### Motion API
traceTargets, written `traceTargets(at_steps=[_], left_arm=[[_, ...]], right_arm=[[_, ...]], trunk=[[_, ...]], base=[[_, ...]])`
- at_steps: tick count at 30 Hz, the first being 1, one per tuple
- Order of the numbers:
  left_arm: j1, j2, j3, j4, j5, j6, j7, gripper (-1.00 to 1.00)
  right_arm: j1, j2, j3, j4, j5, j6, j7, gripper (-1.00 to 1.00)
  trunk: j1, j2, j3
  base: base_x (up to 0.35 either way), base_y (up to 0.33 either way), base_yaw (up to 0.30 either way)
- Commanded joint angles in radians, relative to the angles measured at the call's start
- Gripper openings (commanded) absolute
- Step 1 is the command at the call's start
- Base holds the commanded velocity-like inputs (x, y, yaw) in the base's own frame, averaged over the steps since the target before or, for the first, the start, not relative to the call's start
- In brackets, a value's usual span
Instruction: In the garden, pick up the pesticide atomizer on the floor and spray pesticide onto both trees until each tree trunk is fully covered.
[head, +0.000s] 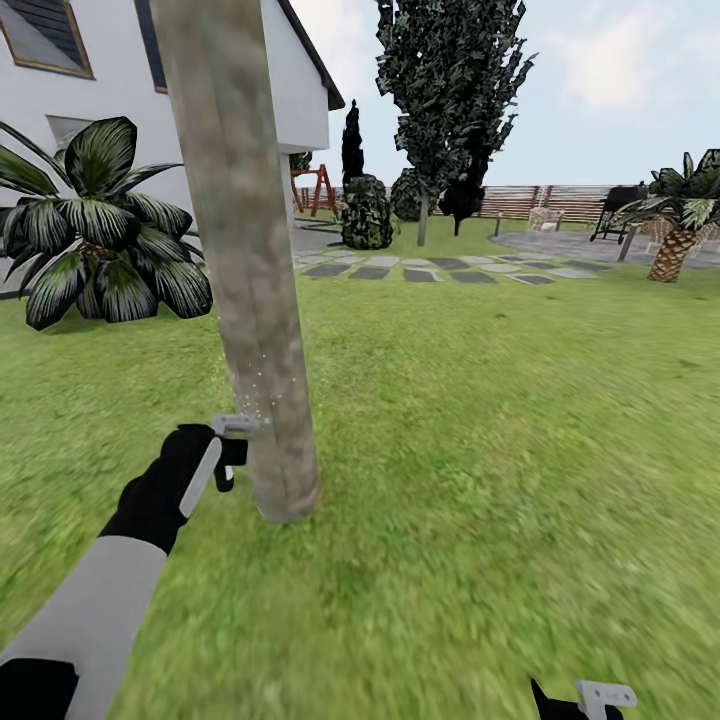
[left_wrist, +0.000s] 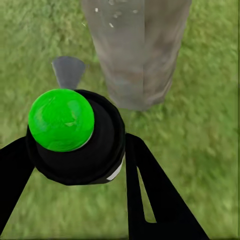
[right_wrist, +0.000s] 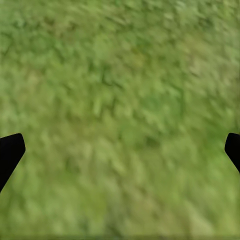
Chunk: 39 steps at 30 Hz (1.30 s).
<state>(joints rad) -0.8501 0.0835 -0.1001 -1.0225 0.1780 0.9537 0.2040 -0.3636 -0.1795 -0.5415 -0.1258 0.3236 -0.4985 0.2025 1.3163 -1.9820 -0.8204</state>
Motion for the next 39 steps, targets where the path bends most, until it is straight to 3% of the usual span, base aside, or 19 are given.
traceTargets(at_steps=[1,4,9,12,17,19,24,28,33,37,39], left_arm=[[0.002,-0.004,-0.001,0.0,-0.004,0.0,0.0,-1.0],[-0.002,-0.016,-0.004,-0.001,-0.003,0.0,0.0,-1.0],[-0.008,-0.056,-0.074,-0.013,-0.01,0.0,0.004,-1.0],[-0.008,-0.061,-0.092,-0.059,-0.005,0.023,0.003,-1.0],[-0.006,-0.041,-0.092,-0.114,-0.004,0.044,-0.031,-1.0],[-0.008,-0.005,-0.088,-0.113,-0.012,0.044,-0.088,-1.0],[-0.009,0.051,-0.087,-0.116,-0.012,0.045,-0.106,-1.0],[-0.047,0.032,-0.092,-0.117,-0.001,0.056,-0.112,-1.0],[-0.117,-0.022,-0.093,-0.115,0.002,0.064,-0.133,-1.0],[-0.137,-0.013,-0.09,-0.115,0.002,0.066,-0.133,-1.0],[-0.148,0.013,-0.086,-0.114,0.001,0.066,-0.133,-1.0]], right_arm=[[0.0,0.0,0.0,0.0,0.0,0.0,0.0,1.0],[0.0,0.0,0.0,0.0,0.0,0.0,0.0,1.0],[0.0,0.0,0.0,0.0,0.0,0.0,0.0,1.0],[0.0,0.0,0.0,0.0,0.0,0.0,0.0,1.0],[0.0,0.0,0.0,0.0,0.0,0.0,0.0,1.0],[0.0,0.0,0.0,0.0,0.0,0.0,0.0,1.0],[0.0,0.0,0.0,0.0,0.0,0.0,0.0,1.0],[0.0,0.0,0.0,0.0,0.0,0.0,0.0,1.0],[0.0,0.0,0.0,0.0,0.0,0.0,0.0,1.0],[0.0,0.0,0.0,0.0,0.0,0.0,0.0,1.0],[0.0,0.0,0.0,0.0,0.0,0.0,0.0,1.0]], trunk=[[0.0,0.0,0.0],[0.0,0.0,0.0],[0.0,0.0,0.0],[0.0,0.0,0.0],[0.0,0.0,0.0],[0.0,0.0,0.0],[0.0,0.0,0.0],[0.0,0.0,0.0],[0.0,0.0,0.0],[0.0,0.0,0.0],[0.0,0.0,0.0]], base=[[0.0,0.0,0.0],[0.0,0.0,0.0],[0.0,0.0,0.0],[0.0,0.0,0.0],[0.0,0.0,0.0],[0.0,0.0,0.0],[0.0,0.0,0.0],[0.0,0.0,0.0],[0.0,0.0,0.0],[0.0,0.0,0.0],[0.0,0.0,0.0]])
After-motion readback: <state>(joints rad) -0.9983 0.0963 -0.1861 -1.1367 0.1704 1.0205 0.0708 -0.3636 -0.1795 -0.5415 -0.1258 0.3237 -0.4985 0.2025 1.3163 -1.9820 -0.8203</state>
